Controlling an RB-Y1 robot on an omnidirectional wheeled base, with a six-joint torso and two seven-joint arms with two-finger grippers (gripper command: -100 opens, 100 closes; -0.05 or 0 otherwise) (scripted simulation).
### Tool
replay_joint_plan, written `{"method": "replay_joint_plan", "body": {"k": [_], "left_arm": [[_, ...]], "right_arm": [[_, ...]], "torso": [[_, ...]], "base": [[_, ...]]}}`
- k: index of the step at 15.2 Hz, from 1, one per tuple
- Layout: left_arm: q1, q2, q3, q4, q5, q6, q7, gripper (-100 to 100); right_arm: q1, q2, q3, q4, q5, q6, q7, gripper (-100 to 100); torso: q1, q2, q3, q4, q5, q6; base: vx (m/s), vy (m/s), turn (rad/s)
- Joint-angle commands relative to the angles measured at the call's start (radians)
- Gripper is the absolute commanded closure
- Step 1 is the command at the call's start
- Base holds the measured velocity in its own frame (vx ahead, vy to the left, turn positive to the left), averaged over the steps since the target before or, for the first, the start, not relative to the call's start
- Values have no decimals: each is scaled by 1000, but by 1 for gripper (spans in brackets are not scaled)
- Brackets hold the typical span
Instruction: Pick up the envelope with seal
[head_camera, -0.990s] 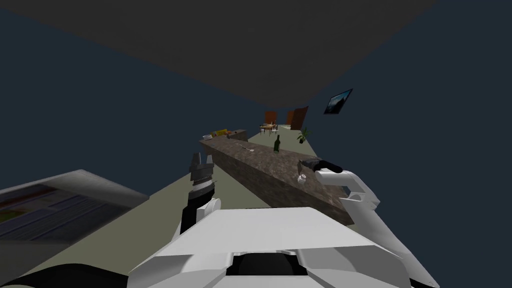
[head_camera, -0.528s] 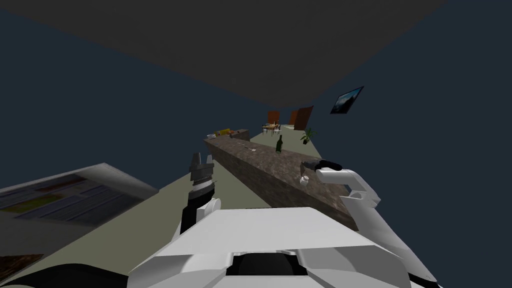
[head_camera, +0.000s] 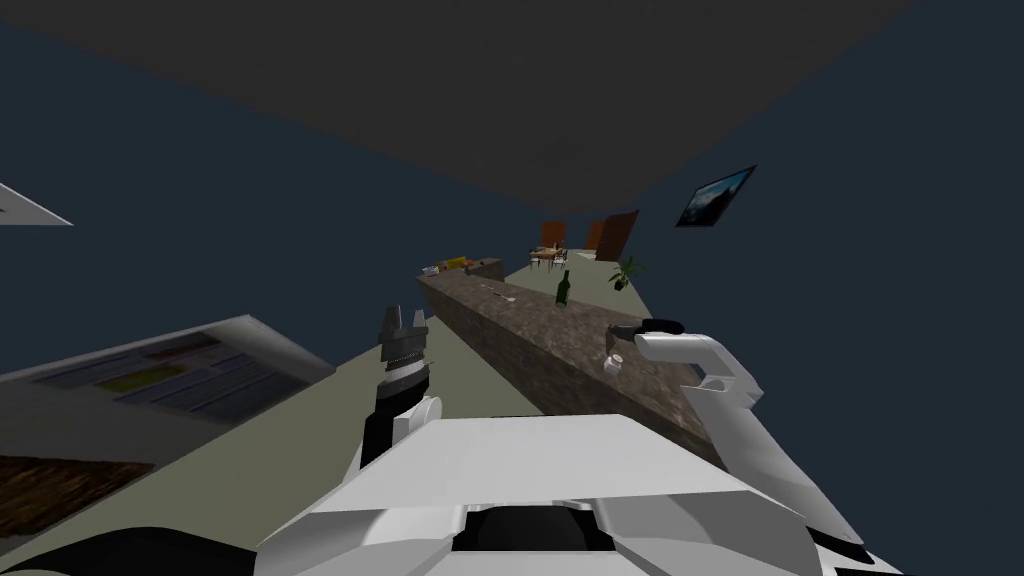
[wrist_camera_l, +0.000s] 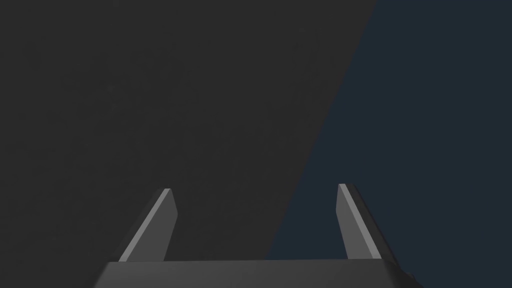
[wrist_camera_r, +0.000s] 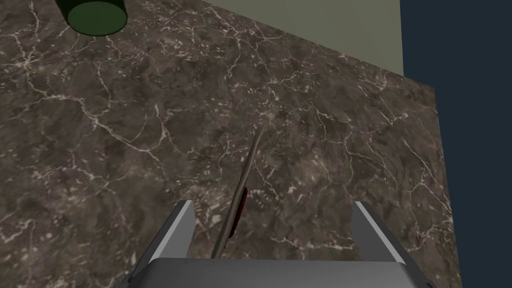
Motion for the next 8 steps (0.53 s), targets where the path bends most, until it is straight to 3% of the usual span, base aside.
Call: {"method": "replay_joint_plan", "body": {"k": [1, 5, 6, 8], "left_arm": [[0, 0, 0, 0, 0, 0, 0, 0], [0, 0, 0, 0, 0, 0, 0, 0], [0, 0, 0, 0, 0, 0, 0, 0], [0, 0, 0, 0, 0, 0, 0, 0]], "right_arm": [[-7, -4, -8, 9, -1, 50, -43, -100], [-21, -11, -19, 22, -4, 115, -93, -100], [-34, -17, -29, 34, -6, 149, -133, -100], [-34, -17, -29, 34, -6, 171, -141, -100]], "torso": [[0, 0, 0, 0, 0, 0], [-1, 1, 0, 0, 0, 0], [-1, 1, 0, 0, 0, 1], [0, 0, 0, 0, 0, 0]], "base": [[-16, -16, 148], [-14, -16, 97], [-9, -9, 119], [-9, -10, 69]]}}
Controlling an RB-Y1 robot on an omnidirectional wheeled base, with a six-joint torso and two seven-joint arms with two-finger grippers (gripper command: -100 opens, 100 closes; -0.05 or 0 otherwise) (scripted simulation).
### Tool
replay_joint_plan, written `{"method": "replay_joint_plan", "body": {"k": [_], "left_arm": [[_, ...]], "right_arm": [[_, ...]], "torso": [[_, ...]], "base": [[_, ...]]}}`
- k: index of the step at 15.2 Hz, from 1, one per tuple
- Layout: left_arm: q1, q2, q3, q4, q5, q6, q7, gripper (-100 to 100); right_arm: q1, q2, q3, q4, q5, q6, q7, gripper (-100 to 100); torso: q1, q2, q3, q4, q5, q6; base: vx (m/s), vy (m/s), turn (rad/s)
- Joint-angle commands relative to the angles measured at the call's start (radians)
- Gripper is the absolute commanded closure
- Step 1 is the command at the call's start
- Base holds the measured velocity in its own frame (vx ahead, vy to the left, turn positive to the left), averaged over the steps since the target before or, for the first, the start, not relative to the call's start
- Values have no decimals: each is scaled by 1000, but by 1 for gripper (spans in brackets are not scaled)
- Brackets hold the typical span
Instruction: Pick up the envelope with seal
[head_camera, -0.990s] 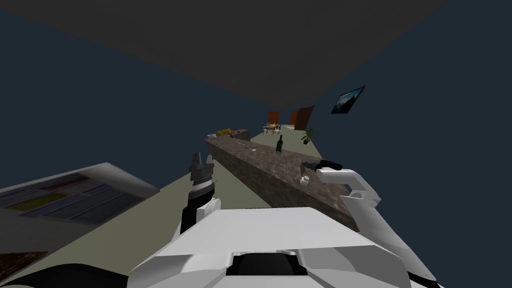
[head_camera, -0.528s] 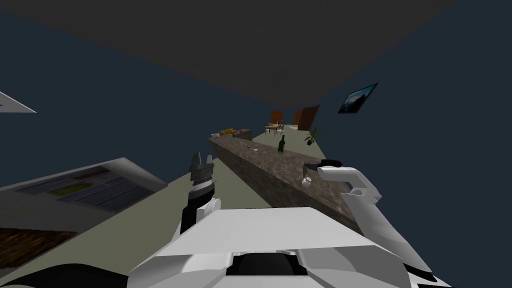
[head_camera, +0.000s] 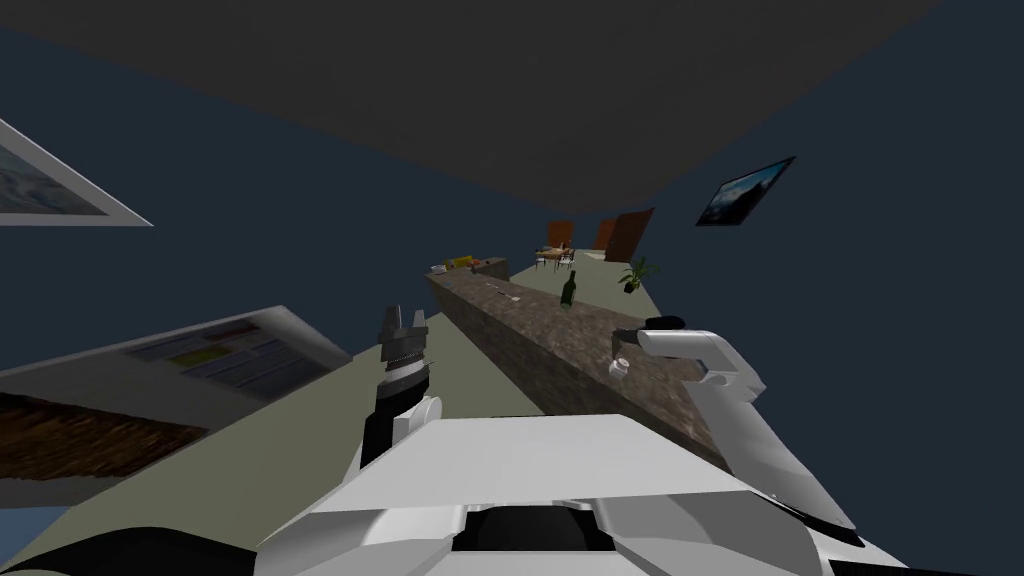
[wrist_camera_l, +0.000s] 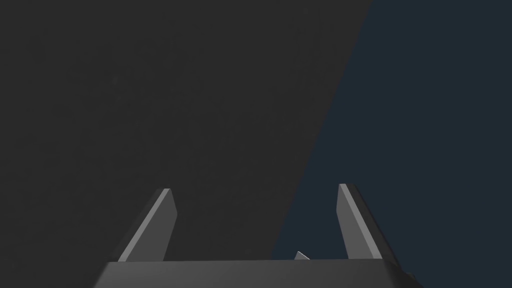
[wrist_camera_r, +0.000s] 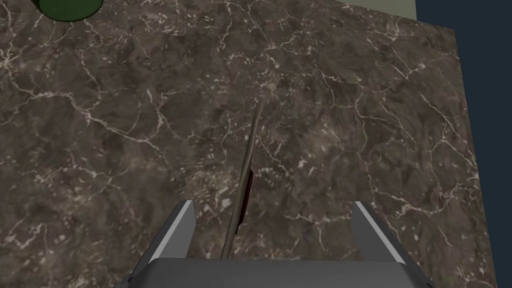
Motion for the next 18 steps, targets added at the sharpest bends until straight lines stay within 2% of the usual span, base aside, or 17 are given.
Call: {"method": "replay_joint_plan", "body": {"k": [1, 3, 4, 5, 6, 8, 9, 10, 11, 12, 13, 14, 17, 18], "left_arm": [[0, 0, 0, 0, 0, 0, 0, 0], [0, 0, 0, 0, 0, 0, 0, 0], [0, 0, 0, 0, 0, 0, 0, 0], [0, 0, 0, 0, 0, 0, 0, 0], [0, 0, 0, 0, 0, 0, 0, 0], [0, 0, 0, 0, 0, 0, 0, 0], [0, 0, 0, 0, 0, 0, 0, 0], [0, 0, 0, 0, 0, 0, 0, 0], [0, 0, 0, 0, 0, 0, 0, 0], [0, 0, 0, 0, 0, 0, 0, 0], [0, 0, 0, 0, 0, 0, 0, 0], [0, 0, 0, 0, 0, 0, 0, 0], [0, 0, 0, 0, 0, 0, 0, 0], [0, 0, 0, 0, 0, 0, 0, 0]], "right_arm": [[-12, -5, -11, 13, -2, 50, -50, -100], [-12, -5, -11, 13, -2, 67, -54, -100], [-23, -10, -20, 23, -4, 103, -95, -100], [-23, -10, -20, 23, -4, 115, -95, -100], [-33, -14, -28, 33, -6, 141, -129, -100], [-33, -14, -28, 33, -6, 159, -132, -100], [-42, -18, -35, 41, -7, 195, -166, -100], [-42, -18, -35, 41, -7, 199, -166, -100], [-50, -21, -42, 49, -9, 230, -195, -100], [-50, -21, -42, 49, -9, 233, -195, -100], [-56, -23, -47, 55, -10, 262, -219, -100], [-56, -23, -47, 55, -10, 262, -219, -100], [-69, -27, -57, 67, -12, 316, -265, -100], [-66, -26, -54, 65, -12, 295, -247, -100]], "torso": [[0, 0, 0, 0, 0, 0], [0, 0, 0, 0, 0, 0], [0, 0, 0, 0, 0, 0], [0, 0, 0, 0, 0, 0], [0, 0, 0, 0, 0, 0], [0, 0, 0, 0, 0, 0], [0, 0, 0, 0, 0, 0], [0, 0, 0, 0, 0, 0], [0, -1, 0, 0, 0, 0], [0, 0, 0, 0, 0, 0], [0, 0, 0, 0, 0, 0], [0, 0, 0, 0, 0, 0], [0, 0, 0, 0, 0, 0], [0, 0, 0, 0, 0, 0]], "base": [[-13, -15, 116], [-6, -7, 89], [-4, -5, 108], [-9, -12, 104], [-13, -16, 132], [-9, -12, 74], [-4, -6, 87], [0, -3, 102], [-6, -9, 107], [-16, -19, 67], [-5, -9, 106], [-6, -9, 71], [-6, -10, 80], [-6, -7, 22]]}}
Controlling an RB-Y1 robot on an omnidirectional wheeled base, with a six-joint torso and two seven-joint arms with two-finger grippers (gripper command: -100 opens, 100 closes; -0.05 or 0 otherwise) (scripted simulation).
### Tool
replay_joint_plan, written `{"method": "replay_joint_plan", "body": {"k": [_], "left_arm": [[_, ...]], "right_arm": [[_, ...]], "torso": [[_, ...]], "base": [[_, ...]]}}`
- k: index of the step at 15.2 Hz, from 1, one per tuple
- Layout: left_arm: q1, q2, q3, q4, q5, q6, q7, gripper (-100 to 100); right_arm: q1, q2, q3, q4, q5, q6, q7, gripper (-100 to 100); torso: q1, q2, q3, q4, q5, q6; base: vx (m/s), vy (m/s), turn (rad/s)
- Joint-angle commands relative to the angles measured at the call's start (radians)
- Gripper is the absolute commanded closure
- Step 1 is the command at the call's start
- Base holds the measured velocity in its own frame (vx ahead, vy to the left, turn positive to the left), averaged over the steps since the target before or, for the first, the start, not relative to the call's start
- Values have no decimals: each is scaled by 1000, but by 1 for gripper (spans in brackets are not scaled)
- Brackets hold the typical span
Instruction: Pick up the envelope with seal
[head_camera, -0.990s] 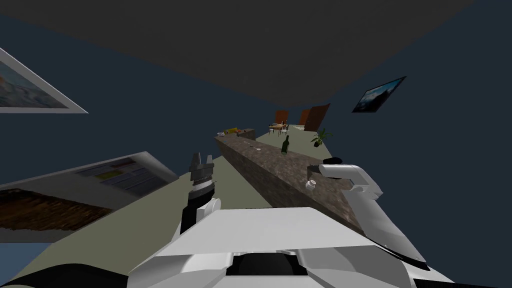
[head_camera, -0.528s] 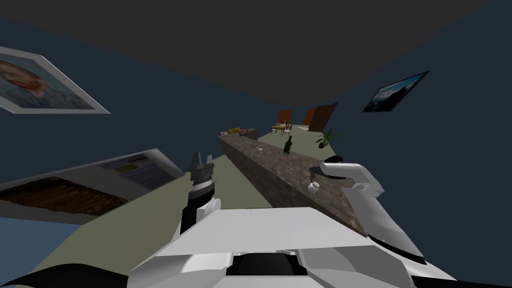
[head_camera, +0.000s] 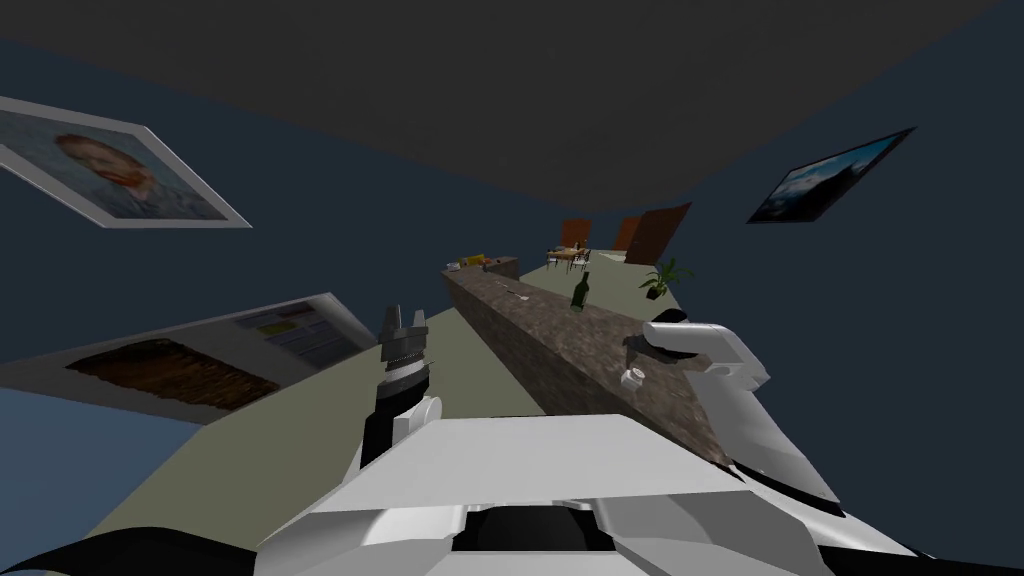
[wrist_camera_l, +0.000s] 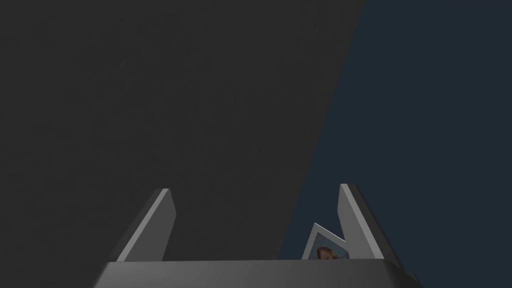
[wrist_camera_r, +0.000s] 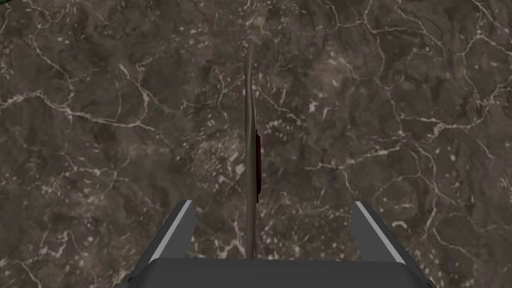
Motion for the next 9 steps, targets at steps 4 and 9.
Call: {"method": "replay_joint_plan", "body": {"k": [4, 9], "left_arm": [[0, 0, 0, 0, 0, 0, 0, 0], [0, 0, 0, 0, 0, 0, 0, 0]], "right_arm": [[3, 26, -3, 54, 16, -70, 33, -100], [0, 21, 0, 47, 12, -59, 26, 100]], "torso": [[1, -1, -1, 0, 0, 0], [0, 0, 0, 0, 0, 2]], "base": [[13, 15, -44], [2, 3, -3]]}}
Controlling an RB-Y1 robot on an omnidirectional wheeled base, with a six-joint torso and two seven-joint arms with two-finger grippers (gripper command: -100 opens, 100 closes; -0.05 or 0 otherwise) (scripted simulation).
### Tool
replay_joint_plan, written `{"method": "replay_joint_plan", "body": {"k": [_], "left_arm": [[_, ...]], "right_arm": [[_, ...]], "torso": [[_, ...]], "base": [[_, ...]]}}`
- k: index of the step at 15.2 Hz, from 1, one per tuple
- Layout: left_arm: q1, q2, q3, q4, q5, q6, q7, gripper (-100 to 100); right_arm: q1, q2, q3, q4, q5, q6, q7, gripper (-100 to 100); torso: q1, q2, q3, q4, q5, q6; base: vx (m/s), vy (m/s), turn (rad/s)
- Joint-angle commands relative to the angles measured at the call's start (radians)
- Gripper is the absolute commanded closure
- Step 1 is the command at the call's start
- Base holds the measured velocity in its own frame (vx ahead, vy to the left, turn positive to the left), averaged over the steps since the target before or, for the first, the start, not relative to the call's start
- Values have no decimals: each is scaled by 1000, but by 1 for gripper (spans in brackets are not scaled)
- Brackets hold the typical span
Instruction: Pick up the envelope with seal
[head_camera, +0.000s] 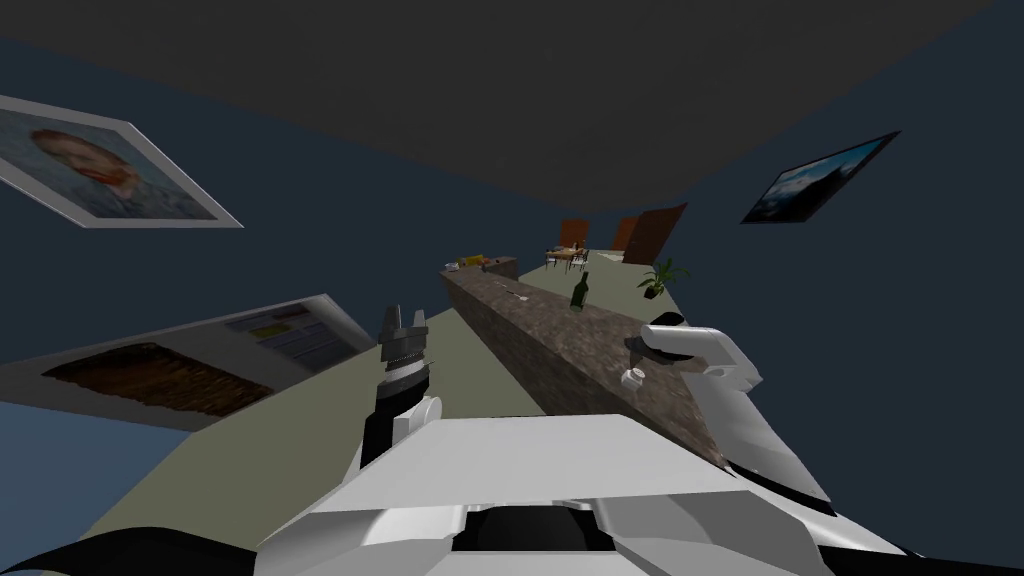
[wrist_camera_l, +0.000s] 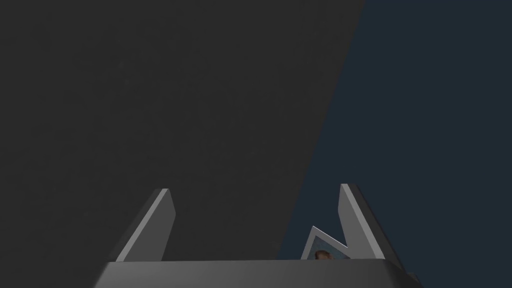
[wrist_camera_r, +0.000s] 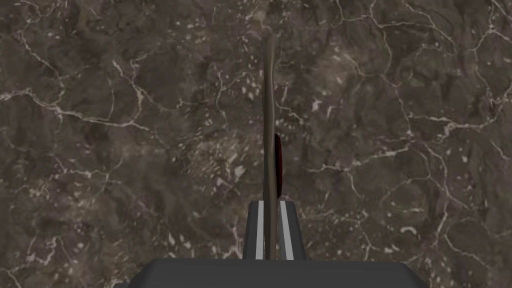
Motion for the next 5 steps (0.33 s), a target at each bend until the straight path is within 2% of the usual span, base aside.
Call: {"method": "replay_joint_plan", "body": {"k": [1, 2, 4, 5], "left_arm": [[0, 0, 0, 0, 0, 0, 0, 0], [0, 0, 0, 0, 0, 0, 0, 0], [0, 0, 0, 0, 0, 0, 0, 0], [0, 0, 0, 0, 0, 0, 0, 0]], "right_arm": [[0, 0, 0, 0, 0, 0, 0, 100], [1, -9, 0, -23, -5, 28, -12, 100], [0, -18, 1, -41, -11, 51, -23, 100], [1, -11, 1, -31, -6, 33, -15, 100]], "torso": [[0, 0, 0, 0, 0, 0], [0, 0, 0, 0, 0, 0], [0, 0, 0, 0, 1, 0], [0, 1, 0, 0, 1, 0]], "base": [[0, 0, 0], [-3, -11, 36], [-15, -17, 52], [-8, -9, 27]]}}
